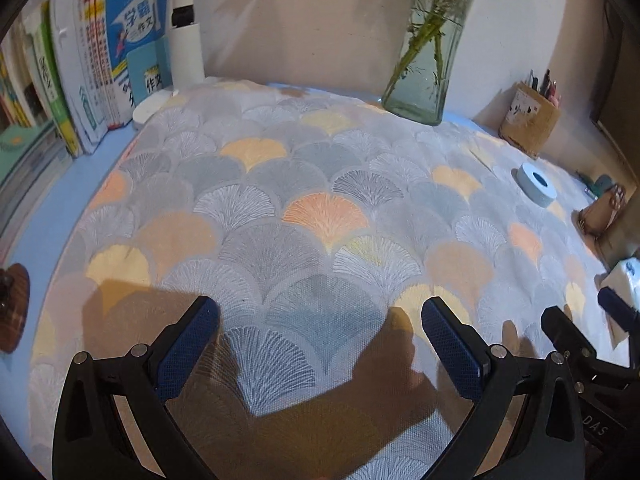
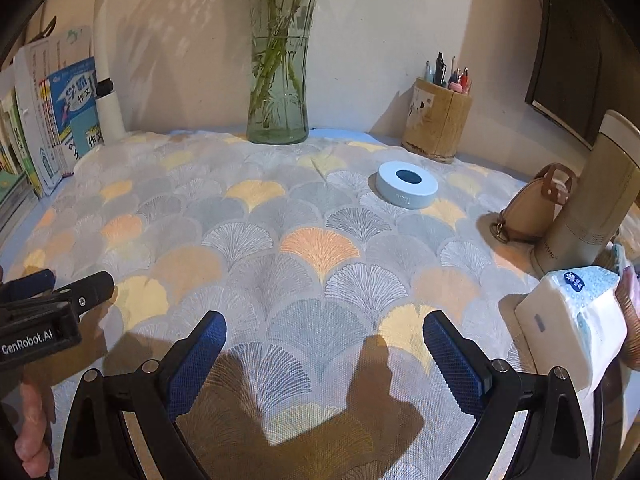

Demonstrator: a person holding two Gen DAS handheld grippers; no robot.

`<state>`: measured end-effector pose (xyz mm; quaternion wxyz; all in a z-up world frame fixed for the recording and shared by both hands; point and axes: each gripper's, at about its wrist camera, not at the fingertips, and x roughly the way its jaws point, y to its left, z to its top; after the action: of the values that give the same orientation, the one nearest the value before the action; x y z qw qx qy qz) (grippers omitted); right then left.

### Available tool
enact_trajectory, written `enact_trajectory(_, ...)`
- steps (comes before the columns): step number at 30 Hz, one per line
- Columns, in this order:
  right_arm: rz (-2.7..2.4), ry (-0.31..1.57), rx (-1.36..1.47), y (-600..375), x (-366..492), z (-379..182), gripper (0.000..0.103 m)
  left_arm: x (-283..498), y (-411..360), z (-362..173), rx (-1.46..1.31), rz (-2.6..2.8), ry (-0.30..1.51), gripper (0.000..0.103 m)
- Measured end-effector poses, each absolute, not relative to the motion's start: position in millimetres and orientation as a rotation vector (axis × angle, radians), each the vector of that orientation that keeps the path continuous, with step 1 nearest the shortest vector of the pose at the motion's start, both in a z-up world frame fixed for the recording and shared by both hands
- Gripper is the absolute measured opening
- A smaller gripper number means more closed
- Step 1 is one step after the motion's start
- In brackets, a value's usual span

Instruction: Organize soft objects

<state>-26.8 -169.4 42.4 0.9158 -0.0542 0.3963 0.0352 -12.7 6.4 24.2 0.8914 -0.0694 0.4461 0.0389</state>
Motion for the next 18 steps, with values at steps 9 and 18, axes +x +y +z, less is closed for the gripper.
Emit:
enact_trajectory(9,0.076,0.818,-0.107,-170,-26,43,0.099,-22,-10,35,-0.033,0.099,0.846,0.102)
enact_trajectory(18,0.088,0.814,-0.099,-170,-27,43,0.099,-20,-23,35,0.043,0.093,0.851,0.102)
